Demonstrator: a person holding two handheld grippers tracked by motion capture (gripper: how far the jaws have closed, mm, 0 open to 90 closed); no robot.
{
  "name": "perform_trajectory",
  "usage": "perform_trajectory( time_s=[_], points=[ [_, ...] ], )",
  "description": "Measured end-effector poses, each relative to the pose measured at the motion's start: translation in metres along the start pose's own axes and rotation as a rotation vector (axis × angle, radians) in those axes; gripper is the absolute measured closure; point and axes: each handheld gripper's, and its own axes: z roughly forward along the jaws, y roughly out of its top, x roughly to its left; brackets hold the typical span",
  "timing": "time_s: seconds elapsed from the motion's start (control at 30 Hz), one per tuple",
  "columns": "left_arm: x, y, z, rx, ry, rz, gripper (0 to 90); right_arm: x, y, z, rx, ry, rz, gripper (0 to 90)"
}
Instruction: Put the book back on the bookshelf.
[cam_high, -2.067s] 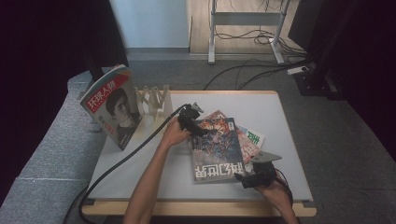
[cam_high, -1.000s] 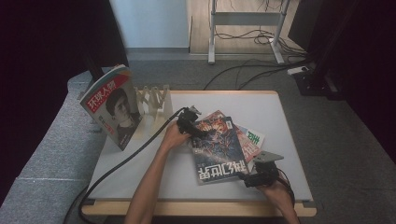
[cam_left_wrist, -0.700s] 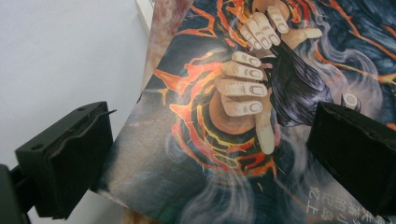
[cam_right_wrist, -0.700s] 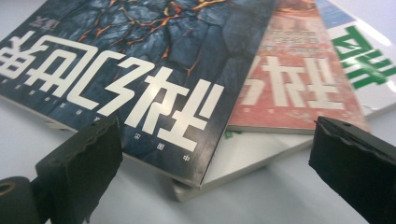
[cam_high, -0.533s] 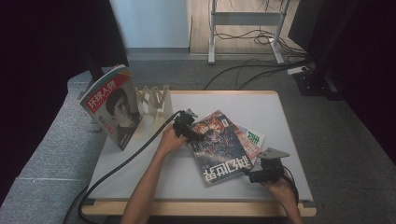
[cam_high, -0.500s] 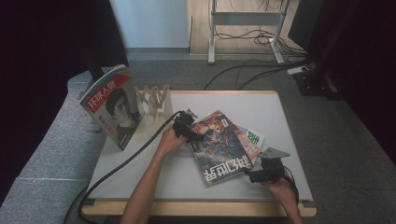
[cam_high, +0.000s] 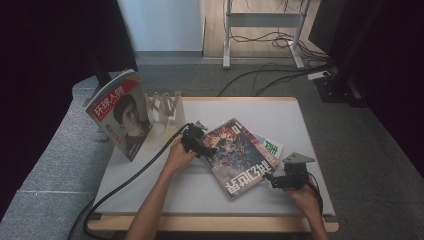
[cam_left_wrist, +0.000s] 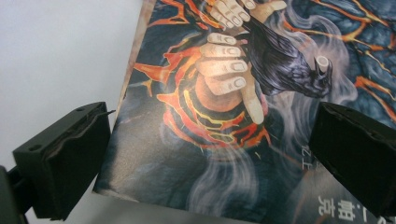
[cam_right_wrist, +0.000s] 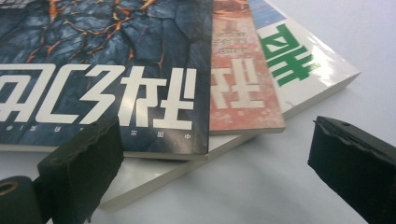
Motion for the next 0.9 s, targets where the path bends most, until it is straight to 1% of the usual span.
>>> perform_trajectory(
  time_s=[0.03,0.07,0.13,0.4,0.47,0.57,0.63,0.9],
  points=[
    [0.0,-0.001,0.0,0.0,-0.003,-0.002,0.0,-0.002,0.001,0.0,0.003,-0.002,0.002,3.0],
    [0.0,-0.003,-0.001,0.002,-0.008,-0.019,0.0,-0.003,0.001,0.001,0.003,-0.004,0.003,3.2],
    [-0.001,-0.007,-0.002,-0.011,-0.01,-0.03,0.0,-0.006,0.003,0.002,0.006,-0.008,0.009,3.2],
    [-0.005,-0.017,-0.009,-0.017,-0.007,-0.026,0.0,-0.017,0.007,0.008,0.011,-0.015,0.03,3.1],
    [-0.007,-0.02,-0.011,-0.019,-0.007,-0.031,0.0,-0.02,0.009,0.01,0.012,-0.018,0.037,3.2],
    [-0.01,-0.024,-0.014,-0.012,0.001,-0.026,0.0,-0.024,0.011,0.013,0.015,-0.025,0.041,3.3],
    [-0.013,-0.026,-0.015,-0.017,0.008,-0.026,0.0,-0.027,0.013,0.015,0.016,-0.029,0.044,3.3],
    [-0.02,-0.036,-0.02,-0.021,0.003,-0.041,0.0,-0.038,0.021,0.022,0.019,-0.053,0.051,4.3]
  ],
)
